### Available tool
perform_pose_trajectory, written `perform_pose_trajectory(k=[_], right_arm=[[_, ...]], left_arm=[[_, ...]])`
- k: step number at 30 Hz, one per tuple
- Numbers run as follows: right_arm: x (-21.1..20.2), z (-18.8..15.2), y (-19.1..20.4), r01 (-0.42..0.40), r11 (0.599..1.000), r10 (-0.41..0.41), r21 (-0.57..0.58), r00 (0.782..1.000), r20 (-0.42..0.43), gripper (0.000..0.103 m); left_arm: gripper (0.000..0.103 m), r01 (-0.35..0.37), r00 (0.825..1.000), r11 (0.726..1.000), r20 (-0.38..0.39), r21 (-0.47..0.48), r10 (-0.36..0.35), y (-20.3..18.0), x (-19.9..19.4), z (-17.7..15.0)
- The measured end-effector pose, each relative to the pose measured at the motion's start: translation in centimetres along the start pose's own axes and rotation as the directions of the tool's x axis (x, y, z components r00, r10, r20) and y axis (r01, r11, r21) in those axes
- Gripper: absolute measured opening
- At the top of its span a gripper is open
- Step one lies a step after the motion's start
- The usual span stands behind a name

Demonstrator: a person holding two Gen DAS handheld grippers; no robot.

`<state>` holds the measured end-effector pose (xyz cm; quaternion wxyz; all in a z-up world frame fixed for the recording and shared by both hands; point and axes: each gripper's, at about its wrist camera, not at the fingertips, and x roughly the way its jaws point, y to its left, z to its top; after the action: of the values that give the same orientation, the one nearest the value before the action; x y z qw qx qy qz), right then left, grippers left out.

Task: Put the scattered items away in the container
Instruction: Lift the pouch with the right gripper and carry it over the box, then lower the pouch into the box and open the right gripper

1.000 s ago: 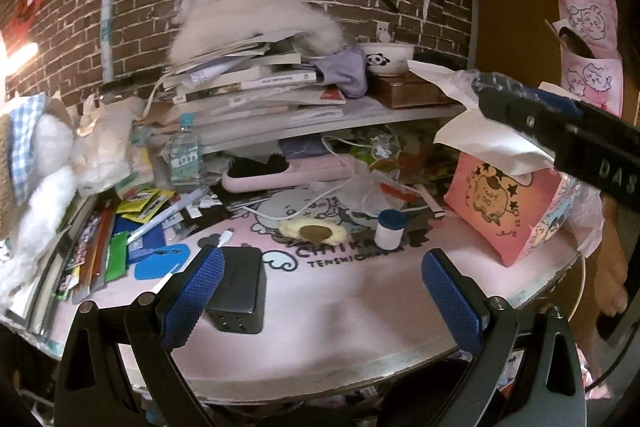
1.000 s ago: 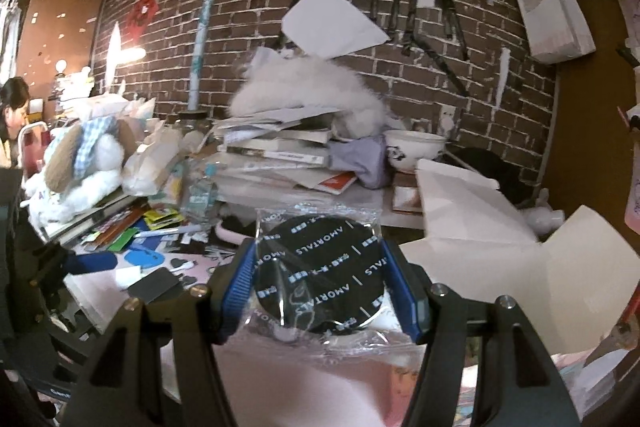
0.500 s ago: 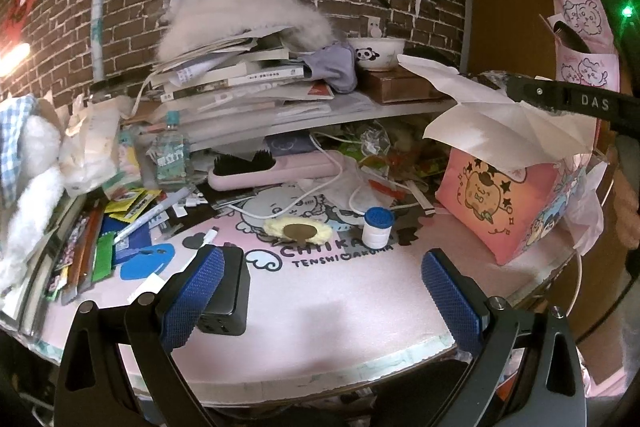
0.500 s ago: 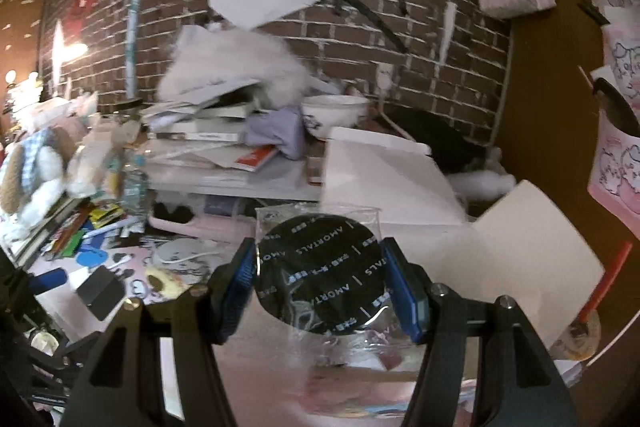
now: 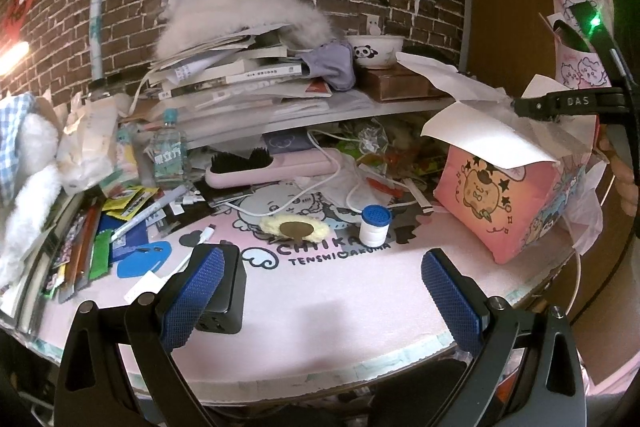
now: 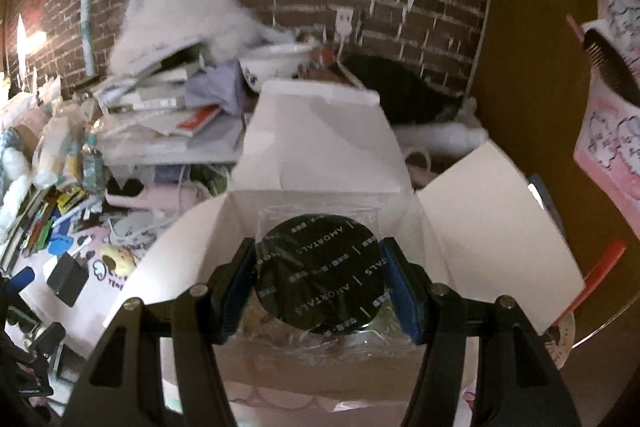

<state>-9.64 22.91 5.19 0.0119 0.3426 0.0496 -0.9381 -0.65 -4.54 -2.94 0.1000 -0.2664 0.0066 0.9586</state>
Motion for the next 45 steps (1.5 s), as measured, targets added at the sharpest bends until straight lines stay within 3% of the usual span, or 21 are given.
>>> perform_pose_trajectory(k=[10,19,25,36,45], right_arm=[[4.2,-0.1,-0.8,0.020,0.999,-0.024,-0.028,0.984,-0.178,0.059],[6.4,-0.1,-0.4,0.040,0.996,-0.062,-0.080,0.953,-0.295,0.059],[7.4,-0.3,-0.3,0.009,0.997,-0.036,-0.074,0.931,-0.364,0.059],[8.6,-0.6,-0.1,0.020,0.996,-0.056,-0.088,0.901,-0.430,0.060],[8.0,-0.6,0.3,0.034,0.994,-0.074,-0.102,0.904,-0.420,0.064]], left_arm=[[0.099,-0.002,1.000,1.000,-0.004,-0.006,0.002,0.0,0.2,-0.2],[0.099,-0.002,1.000,1.000,-0.005,-0.008,0.002,0.1,0.3,-0.4],[0.099,-0.001,1.000,1.000,-0.004,-0.008,0.001,0.1,0.3,-0.4],[0.099,-0.002,1.000,1.000,-0.006,-0.017,0.002,0.5,0.4,-0.5],[0.099,-0.003,1.000,1.000,-0.005,-0.016,0.003,0.5,0.3,-0.3]])
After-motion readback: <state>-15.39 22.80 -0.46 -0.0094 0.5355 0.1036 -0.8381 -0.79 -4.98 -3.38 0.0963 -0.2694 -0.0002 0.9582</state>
